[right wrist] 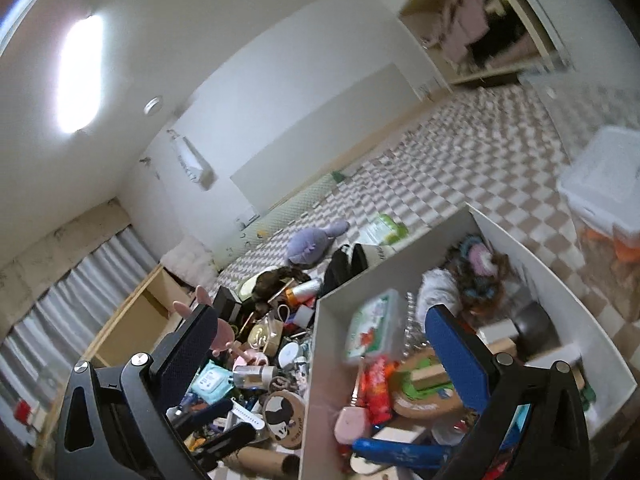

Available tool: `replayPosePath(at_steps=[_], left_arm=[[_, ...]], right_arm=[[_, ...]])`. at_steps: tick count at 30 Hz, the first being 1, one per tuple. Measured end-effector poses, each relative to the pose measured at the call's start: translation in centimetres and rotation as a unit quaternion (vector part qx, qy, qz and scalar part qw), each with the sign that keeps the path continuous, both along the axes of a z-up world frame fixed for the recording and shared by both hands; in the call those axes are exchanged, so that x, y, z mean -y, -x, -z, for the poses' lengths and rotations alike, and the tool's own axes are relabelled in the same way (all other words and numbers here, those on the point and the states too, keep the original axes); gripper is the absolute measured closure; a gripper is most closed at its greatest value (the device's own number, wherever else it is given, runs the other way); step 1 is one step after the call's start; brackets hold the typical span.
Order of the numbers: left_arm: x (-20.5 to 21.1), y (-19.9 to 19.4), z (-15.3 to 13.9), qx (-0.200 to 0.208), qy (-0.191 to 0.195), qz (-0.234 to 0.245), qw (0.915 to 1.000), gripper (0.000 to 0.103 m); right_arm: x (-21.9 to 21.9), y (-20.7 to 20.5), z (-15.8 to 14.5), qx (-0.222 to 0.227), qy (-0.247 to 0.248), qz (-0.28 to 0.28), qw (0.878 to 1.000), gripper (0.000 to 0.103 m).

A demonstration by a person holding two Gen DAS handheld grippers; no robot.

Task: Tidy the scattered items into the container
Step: 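Withdraw both open tools from the container back toward the pile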

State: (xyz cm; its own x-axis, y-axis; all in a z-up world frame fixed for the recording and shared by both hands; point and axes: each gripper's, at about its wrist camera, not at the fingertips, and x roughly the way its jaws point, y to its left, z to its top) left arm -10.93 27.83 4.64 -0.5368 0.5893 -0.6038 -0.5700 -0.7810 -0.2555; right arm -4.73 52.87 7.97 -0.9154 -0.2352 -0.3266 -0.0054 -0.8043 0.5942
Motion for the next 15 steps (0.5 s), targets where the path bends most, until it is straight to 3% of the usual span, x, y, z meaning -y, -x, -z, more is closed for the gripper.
replayPosePath(at_steps=[15], left_arm=[[8.8, 0.1, -0.8, -0.011, -0.015, -0.076, 0.9969, 0.0]], right_arm=[[8.9, 2.2, 0.0, 0.005, -0.056, -0.098, 0.994, 0.0]])
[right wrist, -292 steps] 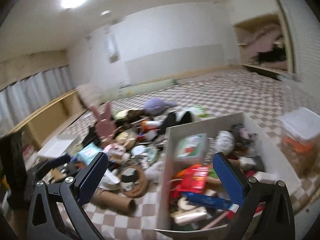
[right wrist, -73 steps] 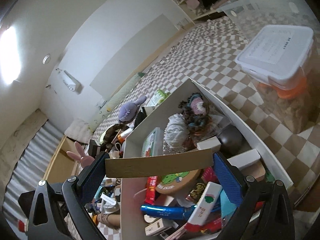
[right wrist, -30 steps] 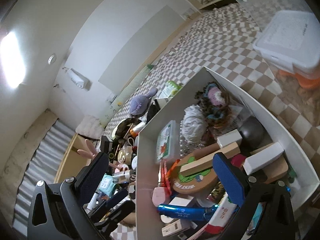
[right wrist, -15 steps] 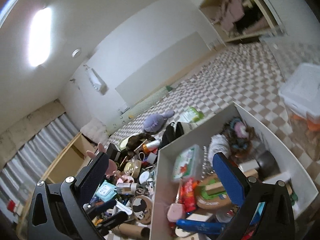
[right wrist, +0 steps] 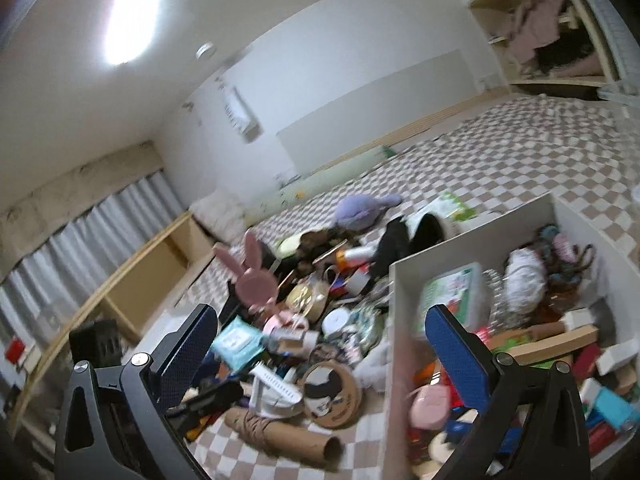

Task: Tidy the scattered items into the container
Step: 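Withdraw both open tools from the container back toward the pile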

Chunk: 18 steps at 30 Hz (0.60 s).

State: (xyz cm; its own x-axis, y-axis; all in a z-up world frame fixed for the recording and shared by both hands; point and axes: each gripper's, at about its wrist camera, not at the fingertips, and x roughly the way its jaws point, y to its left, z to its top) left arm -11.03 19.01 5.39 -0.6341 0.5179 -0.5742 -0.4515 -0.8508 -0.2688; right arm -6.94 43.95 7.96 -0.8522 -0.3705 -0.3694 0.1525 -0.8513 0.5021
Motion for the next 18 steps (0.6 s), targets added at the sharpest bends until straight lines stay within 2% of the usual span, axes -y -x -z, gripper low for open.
replayPosePath(at_steps=[10, 18], left_arm=[[5.2, -1.0, 0.7, -0.022, 0.047, -0.046, 0.9976, 0.0], [11.2, -1.0, 1.0, -0.019, 0.067, -0.079, 0.9944, 0.0]], right_arm=[[5.6, 0.7, 1.7, 0.023, -0.003, -0.056, 0.998, 0.0], [9.6, 1.4, 3.4, 0.046, -0.007, -0.091, 0.995, 0.0]])
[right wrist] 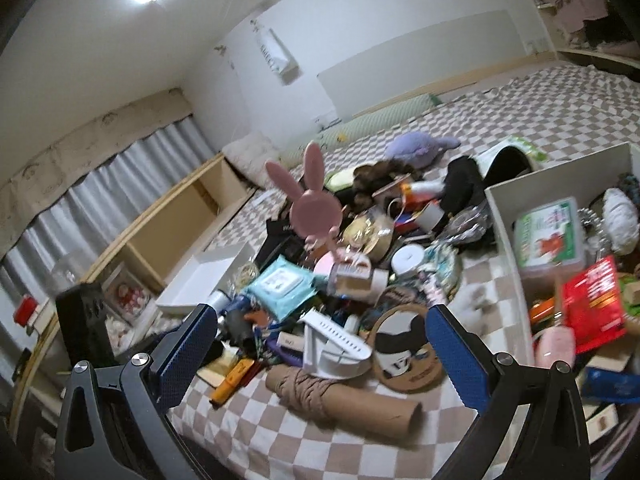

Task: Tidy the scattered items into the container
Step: 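Withdraw both open tools from the container back toward the pile, then lower the open left tool toward the black marker beside the white cup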

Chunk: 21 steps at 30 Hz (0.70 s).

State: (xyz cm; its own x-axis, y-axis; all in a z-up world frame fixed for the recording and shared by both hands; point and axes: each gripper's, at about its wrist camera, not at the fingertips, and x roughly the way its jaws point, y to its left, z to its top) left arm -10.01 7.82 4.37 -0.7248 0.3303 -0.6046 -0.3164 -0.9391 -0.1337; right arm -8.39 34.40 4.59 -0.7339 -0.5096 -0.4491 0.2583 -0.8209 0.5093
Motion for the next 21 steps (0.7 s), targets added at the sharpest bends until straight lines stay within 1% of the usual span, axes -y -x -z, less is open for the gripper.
replayPosePath(at_steps=[3, 6, 10, 12, 17, 21], left_arm=[[2.5, 0.0, 0.0, -0.003, 0.012, -0.016, 0.9998, 0.0], [5.0, 0.3, 0.3, 0.001, 0.036, -0.038, 0.9986, 0.0], [9.0, 0.8, 1.3, 0.024, 0.037, -0.064, 0.997, 0.0], [11.2, 1.0, 1.8, 0.039, 0.03, -0.076, 0.9959, 0.0], [15.0, 0.7, 2.4, 0.053, 0.016, -0.081, 0.9952, 0.0], [17.0, 0.4, 2.8, 0.055, 0.029, -0.072, 0.9954, 0.002]], right_arm=[[1.7, 0.3, 0.8, 0.008, -0.008, -0.012, 1.0, 0.0], [3.2, 0.4, 1.5, 0.014, -0.022, -0.021, 0.999, 0.0], [5.2, 0.6, 2.7, 0.027, -0.035, -0.038, 0.998, 0.0], [6.0, 0.7, 3.4, 0.034, -0.043, -0.047, 0.997, 0.0], [7.8, 0.5, 5.1, 0.049, -0.058, -0.064, 0.995, 0.0], [9.1, 0.2, 6.4, 0.064, -0.064, -0.082, 0.993, 0.0]])
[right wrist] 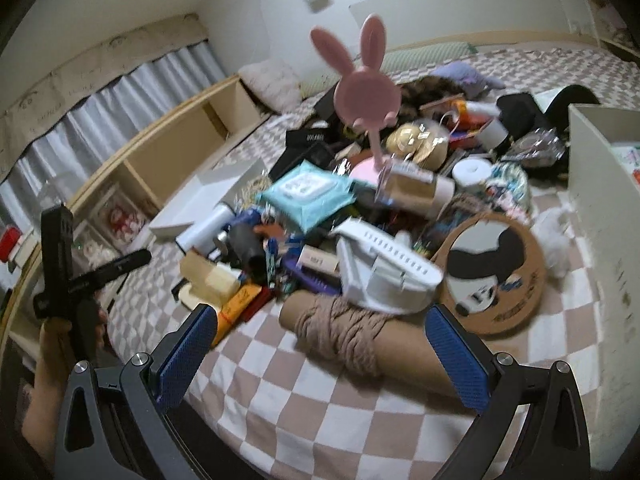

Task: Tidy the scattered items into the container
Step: 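Lower the open left tool toward the black marker beside the white cup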

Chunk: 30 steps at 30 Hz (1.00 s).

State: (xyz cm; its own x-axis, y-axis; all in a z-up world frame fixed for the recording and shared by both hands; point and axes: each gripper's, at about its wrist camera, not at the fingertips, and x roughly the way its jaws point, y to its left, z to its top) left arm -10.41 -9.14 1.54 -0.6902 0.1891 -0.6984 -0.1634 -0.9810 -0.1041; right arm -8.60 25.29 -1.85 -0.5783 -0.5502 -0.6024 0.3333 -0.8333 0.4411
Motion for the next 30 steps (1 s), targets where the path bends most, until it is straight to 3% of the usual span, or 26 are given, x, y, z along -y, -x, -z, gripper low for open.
replayPosePath(at_steps=[2, 6, 12, 23, 30], left_arm=[[1.2, -0.1, 0.2, 0.002, 0.007, 0.004, 1.0, 0.005], [3.2, -0.4, 0.9, 0.014, 0.043, 0.009, 0.9989, 0.022], [5.9, -1.3, 3.7, 0.048, 0.091, 0.013, 0.9946, 0.04], [7.9, -0.4, 8.4, 0.058, 0.141, 0.003, 0.9883, 0.046], [7.9, 1.8, 9.3, 0.052, 0.144, 0.01, 0.9881, 0.069]], right_arm=[[0.4, -0.2, 0.5, 0.005, -0.004, -0.008, 1.0, 0.0], [1.2, -0.5, 1.4, 0.024, 0.005, -0.027, 0.999, 0.0], [2.6, -1.4, 2.3, 0.043, 0.027, -0.046, 0.998, 0.0], [5.9, -2.2, 4.4, 0.075, 0.015, -0.079, 0.994, 0.0], [7.2, -2.4, 5.1, 0.09, 0.018, -0.083, 0.992, 0.0]])
